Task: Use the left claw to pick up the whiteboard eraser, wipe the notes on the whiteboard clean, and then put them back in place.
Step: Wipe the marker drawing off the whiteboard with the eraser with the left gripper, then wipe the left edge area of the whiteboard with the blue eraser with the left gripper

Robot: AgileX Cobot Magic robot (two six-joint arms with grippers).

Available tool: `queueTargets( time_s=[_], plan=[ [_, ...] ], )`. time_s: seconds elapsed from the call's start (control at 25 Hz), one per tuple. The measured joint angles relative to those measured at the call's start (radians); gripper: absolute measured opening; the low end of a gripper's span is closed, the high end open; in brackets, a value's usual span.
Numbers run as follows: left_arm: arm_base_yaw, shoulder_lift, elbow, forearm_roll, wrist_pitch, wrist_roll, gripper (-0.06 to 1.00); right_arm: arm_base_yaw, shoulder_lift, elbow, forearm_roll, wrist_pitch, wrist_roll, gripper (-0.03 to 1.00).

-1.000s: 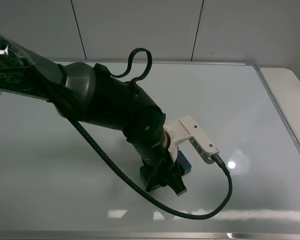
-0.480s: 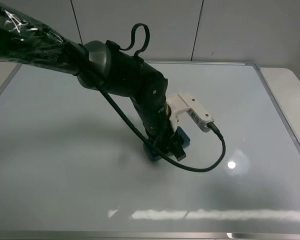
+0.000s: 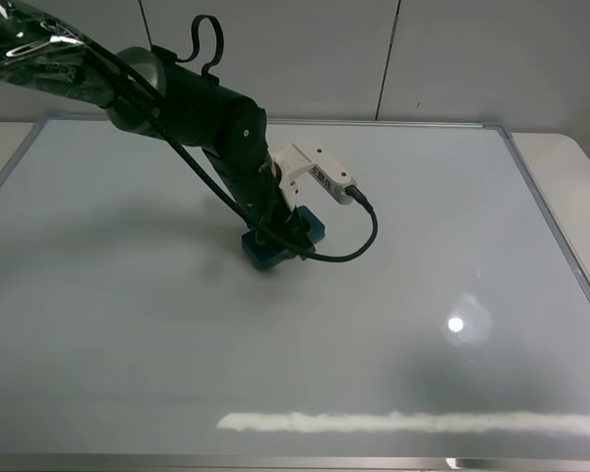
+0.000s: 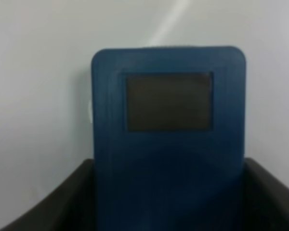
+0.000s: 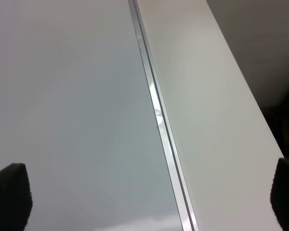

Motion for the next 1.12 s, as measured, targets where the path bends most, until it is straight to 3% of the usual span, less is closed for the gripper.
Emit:
queueTargets(
  time_s=[0.24, 0.4, 0.8, 1.12],
  plan=[
    [0.000, -0.005, 0.000, 0.008, 0.007, -0.001, 0.56, 0.000, 0.000, 0.000, 0.000, 0.000, 0.000, 0.99],
    [0.028, -0.050, 0.007, 0.074, 0.084, -0.041, 0.56, 0.000, 0.000, 0.000, 0.000, 0.000, 0.000, 0.99],
    [0.314, -0.259, 0.007, 0.113, 0.363, -0.115, 0.56, 0.000, 0.000, 0.000, 0.000, 0.000, 0.000, 0.99],
    [0.529, -0.467, 0.183, 0.113, 0.349, -0.120, 0.56, 0.000, 0.000, 0.000, 0.000, 0.000, 0.000, 0.99]
  ],
)
